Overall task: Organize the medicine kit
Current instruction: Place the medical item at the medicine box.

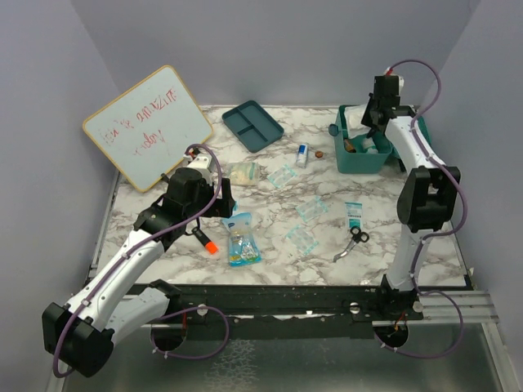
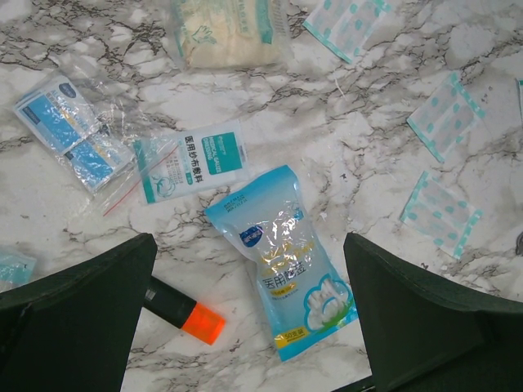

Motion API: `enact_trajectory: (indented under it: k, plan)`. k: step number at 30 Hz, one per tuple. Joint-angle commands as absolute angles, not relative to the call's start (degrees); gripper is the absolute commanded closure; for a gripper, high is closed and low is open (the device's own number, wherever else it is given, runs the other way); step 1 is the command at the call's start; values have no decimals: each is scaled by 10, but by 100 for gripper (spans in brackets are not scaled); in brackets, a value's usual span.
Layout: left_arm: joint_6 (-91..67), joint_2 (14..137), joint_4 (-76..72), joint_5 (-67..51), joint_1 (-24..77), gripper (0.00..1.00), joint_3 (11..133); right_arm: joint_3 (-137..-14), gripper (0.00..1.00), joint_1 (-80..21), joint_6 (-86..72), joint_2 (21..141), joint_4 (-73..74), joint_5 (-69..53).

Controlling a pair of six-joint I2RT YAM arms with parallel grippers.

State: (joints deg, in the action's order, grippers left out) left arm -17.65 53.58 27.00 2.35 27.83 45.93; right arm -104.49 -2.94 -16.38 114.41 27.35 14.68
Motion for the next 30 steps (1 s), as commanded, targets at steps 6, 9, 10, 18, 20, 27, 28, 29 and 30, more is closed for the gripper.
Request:
enact_trajectory:
  k: [6, 9, 10, 18, 20, 27, 28, 29, 30]
  plan:
    - [-172, 528, 262, 5, 279, 1, 453, -1056, 99, -29, -183, 1217, 288, 144]
    - [-172, 525, 262, 4, 279, 1, 452, -1045, 97, -29, -188, 1224, 283, 145]
    - [-172, 524, 262, 4, 279, 1, 452, -1042, 96, -29, -191, 1226, 283, 148]
    - [-171, 516, 263, 7, 279, 1, 451, -1069, 81, -29, -185, 1244, 311, 169]
    - [-171, 516, 262, 7, 279, 1, 450, -1074, 77, -29, -182, 1238, 322, 169]
    - [-170, 517, 262, 8, 279, 1, 450, -1053, 67, -29, -177, 1165, 326, 124]
    - [-170, 516, 262, 9, 279, 1, 449, -1048, 66, -29, -176, 1152, 326, 109]
    - [-170, 515, 262, 10, 278, 1, 448, -1042, 65, -29, -174, 1136, 325, 92]
    - [-170, 515, 262, 8, 279, 1, 447, -1037, 64, -29, -172, 1123, 326, 75]
